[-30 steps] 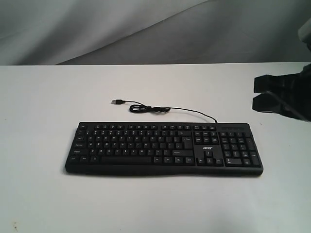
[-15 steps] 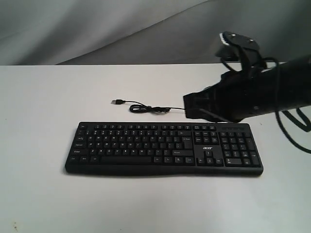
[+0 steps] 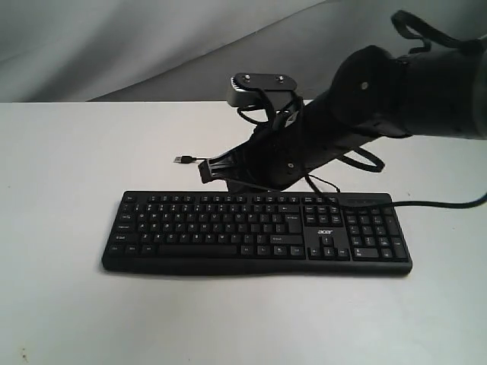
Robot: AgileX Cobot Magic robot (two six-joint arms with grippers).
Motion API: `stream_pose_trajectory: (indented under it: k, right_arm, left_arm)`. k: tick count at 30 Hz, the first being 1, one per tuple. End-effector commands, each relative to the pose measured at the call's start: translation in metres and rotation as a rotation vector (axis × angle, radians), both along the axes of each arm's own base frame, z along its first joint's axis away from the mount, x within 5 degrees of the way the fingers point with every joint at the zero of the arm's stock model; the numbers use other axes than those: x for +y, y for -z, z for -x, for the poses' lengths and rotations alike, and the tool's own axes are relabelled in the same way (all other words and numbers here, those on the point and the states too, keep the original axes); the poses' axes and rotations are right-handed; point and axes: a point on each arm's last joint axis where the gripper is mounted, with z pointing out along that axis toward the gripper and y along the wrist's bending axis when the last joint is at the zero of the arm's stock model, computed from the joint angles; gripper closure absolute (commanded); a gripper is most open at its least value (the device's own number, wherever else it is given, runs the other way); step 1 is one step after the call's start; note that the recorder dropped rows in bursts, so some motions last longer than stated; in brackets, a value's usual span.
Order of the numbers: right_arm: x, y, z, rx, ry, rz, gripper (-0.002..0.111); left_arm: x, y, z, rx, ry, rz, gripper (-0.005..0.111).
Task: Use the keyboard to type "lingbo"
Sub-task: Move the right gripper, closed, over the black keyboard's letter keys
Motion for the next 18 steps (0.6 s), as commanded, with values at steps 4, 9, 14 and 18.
stream_pose_trajectory:
  k: [4,9,14,18]
  right_arm:
    - [0.010,0.021,-0.017,0.035,-0.028,0.072,0.108]
    - [0.013,0.035,-0.023,0.050,-0.032,0.096,0.108]
    - [0.010,0.049,-0.028,0.059,0.015,0.143,0.108]
    - [0.005,0.057,-0.032,0.077,0.035,0.151,0.108]
  left_arm:
    - [0.000,0.001,0.000,-0.005,-0.002,0.011,0.106]
    - [0.000,0.001,0.000,-0.005,-0.002,0.011,0.106]
    - [0.000,0.001,0.000,-0.005,-0.002,0.011,0.106]
    - [0.000,0.001,0.000,-0.005,-0.002,0.011,0.106]
